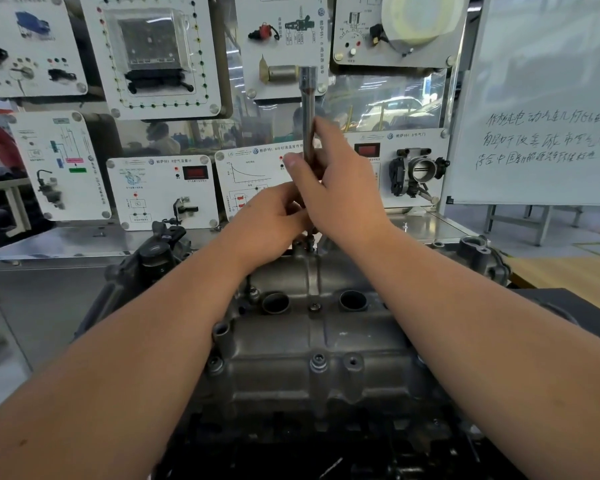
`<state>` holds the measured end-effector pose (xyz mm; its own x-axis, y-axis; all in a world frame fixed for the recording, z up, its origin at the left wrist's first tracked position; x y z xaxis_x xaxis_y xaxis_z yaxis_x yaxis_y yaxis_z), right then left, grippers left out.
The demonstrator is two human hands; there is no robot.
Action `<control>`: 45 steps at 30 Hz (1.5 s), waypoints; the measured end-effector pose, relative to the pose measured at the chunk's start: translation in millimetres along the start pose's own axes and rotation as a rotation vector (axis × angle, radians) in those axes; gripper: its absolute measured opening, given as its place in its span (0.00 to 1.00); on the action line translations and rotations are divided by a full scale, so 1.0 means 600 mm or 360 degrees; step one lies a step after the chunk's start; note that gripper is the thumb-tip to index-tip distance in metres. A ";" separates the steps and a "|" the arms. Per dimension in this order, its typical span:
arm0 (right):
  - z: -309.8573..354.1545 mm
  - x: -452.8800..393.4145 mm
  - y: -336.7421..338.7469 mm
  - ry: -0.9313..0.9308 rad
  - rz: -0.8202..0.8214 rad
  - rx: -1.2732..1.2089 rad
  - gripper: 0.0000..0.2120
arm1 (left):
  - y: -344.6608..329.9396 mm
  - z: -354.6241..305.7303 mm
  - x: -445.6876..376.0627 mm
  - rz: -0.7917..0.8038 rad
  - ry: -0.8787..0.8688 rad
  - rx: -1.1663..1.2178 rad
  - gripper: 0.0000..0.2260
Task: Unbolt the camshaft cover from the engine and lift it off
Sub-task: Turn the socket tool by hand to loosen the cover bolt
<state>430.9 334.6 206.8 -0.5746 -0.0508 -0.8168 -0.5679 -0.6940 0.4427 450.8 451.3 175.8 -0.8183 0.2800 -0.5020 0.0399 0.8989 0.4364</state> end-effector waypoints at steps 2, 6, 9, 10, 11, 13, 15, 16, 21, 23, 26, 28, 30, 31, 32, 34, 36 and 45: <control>0.002 -0.001 0.001 0.0022 -0.0029 0.0043 0.13 | 0.001 0.000 0.000 -0.0033 0.0003 -0.0010 0.13; -0.002 -0.005 -0.002 -0.0032 0.0046 -0.0033 0.07 | 0.001 0.004 -0.001 -0.0028 -0.0013 -0.0027 0.05; -0.003 -0.005 -0.004 -0.0075 0.0087 -0.0095 0.13 | 0.000 0.003 -0.001 -0.0002 -0.0024 -0.0052 0.08; -0.004 -0.004 -0.005 -0.0093 0.0089 -0.0122 0.17 | 0.000 0.003 -0.001 0.0001 -0.0017 -0.0061 0.08; -0.005 -0.003 -0.004 -0.0099 0.0072 -0.0138 0.21 | 0.001 0.002 -0.001 0.0008 -0.0013 -0.0061 0.07; -0.003 0.000 0.001 -0.0073 -0.0017 -0.0122 0.26 | 0.001 0.000 -0.001 0.0024 -0.0011 -0.0043 0.06; -0.002 0.001 0.006 -0.0043 -0.0100 -0.0092 0.23 | 0.001 0.001 -0.002 0.0016 0.0001 -0.0035 0.10; -0.001 0.001 0.008 -0.0029 -0.0122 -0.0077 0.20 | 0.002 0.001 -0.003 0.0004 0.0006 -0.0034 0.13; 0.001 0.002 0.007 -0.0042 -0.0129 -0.0107 0.17 | 0.002 0.000 -0.001 -0.0002 -0.0020 -0.0001 0.14; 0.001 0.002 0.008 -0.0055 -0.0130 -0.0134 0.17 | 0.001 -0.001 -0.001 0.0002 -0.0050 -0.0013 0.09; -0.001 0.000 0.009 -0.0055 -0.0138 -0.0087 0.14 | -0.001 -0.002 -0.002 0.0022 -0.0052 -0.0023 0.10; -0.004 -0.002 0.006 -0.0063 -0.0088 -0.0047 0.11 | -0.004 -0.001 -0.001 0.0035 -0.0013 -0.0008 0.12; -0.006 -0.003 0.004 -0.0099 -0.0037 -0.0070 0.12 | -0.004 0.001 0.000 0.0031 -0.0003 0.0046 0.10; -0.006 -0.003 0.003 -0.0122 -0.0018 -0.0112 0.14 | -0.004 0.001 0.000 0.0028 -0.0009 0.0058 0.10; -0.005 -0.001 0.004 -0.0137 -0.0008 -0.0153 0.18 | -0.003 0.002 0.000 0.0028 -0.0022 0.0045 0.09; -0.003 0.001 0.007 -0.0127 -0.0024 -0.0173 0.24 | -0.001 0.001 -0.001 0.0039 -0.0041 -0.0008 0.07; -0.002 0.002 0.009 -0.0104 -0.0056 -0.0140 0.25 | -0.002 -0.001 -0.001 0.0062 -0.0038 -0.0013 0.08; 0.000 -0.002 0.003 -0.0129 0.0062 -0.0117 0.17 | -0.004 -0.003 0.001 0.0027 0.0027 0.0018 0.15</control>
<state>430.8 333.3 208.7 -0.6429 -0.0222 -0.7656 -0.5015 -0.7434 0.4427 449.2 448.5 175.4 -0.8271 0.2895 -0.4818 0.0601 0.8978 0.4363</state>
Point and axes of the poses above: each hand's wrist, its own x-axis away from the middle knuckle, its own y-axis out of the back of the hand, z = x × y, the point moved 4 cm from there along -x, towards the middle knuckle, and after that the axes turned 14 degrees about x, right-handed, at the moved point
